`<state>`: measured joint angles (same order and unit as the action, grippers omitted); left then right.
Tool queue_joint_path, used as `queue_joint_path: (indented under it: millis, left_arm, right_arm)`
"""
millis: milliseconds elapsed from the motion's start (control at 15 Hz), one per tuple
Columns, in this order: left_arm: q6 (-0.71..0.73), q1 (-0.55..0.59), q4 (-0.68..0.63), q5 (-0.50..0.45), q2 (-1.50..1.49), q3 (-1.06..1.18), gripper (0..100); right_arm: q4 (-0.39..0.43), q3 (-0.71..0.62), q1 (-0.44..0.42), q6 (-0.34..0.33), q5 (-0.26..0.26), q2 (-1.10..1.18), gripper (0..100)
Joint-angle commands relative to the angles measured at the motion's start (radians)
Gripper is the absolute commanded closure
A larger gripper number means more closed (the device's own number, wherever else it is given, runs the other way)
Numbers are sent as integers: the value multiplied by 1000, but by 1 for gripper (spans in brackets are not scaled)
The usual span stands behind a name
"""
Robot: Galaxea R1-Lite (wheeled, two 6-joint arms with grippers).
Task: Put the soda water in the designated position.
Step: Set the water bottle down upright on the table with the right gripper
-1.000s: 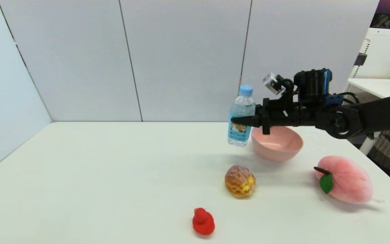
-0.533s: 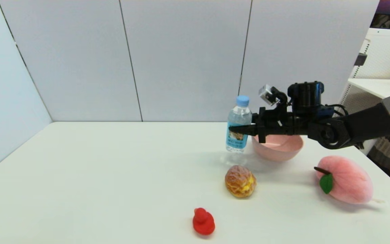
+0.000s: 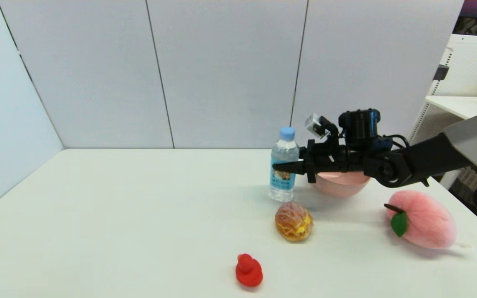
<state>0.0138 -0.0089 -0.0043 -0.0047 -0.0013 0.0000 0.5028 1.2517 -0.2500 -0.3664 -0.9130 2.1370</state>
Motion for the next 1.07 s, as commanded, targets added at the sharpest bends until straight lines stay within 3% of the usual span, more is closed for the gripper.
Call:
queue_joint_path:
  millis: [67,733,800,1067]
  left_arm:
    - [0,0,0,0,1,0,0]
    - [0,0,0,0,1,0,0]
    - [0,0,0,0,1,0,0]
    - [2,0,0,0,1,0,0]
  right_arm:
    - [3,32,3,-14,-4,32,100]
    - [3,69,17,-16,-3,64,100]
    - [3,71,20,-23,-1,69,0]
    - [2,69,23,-26,-1,69,0]
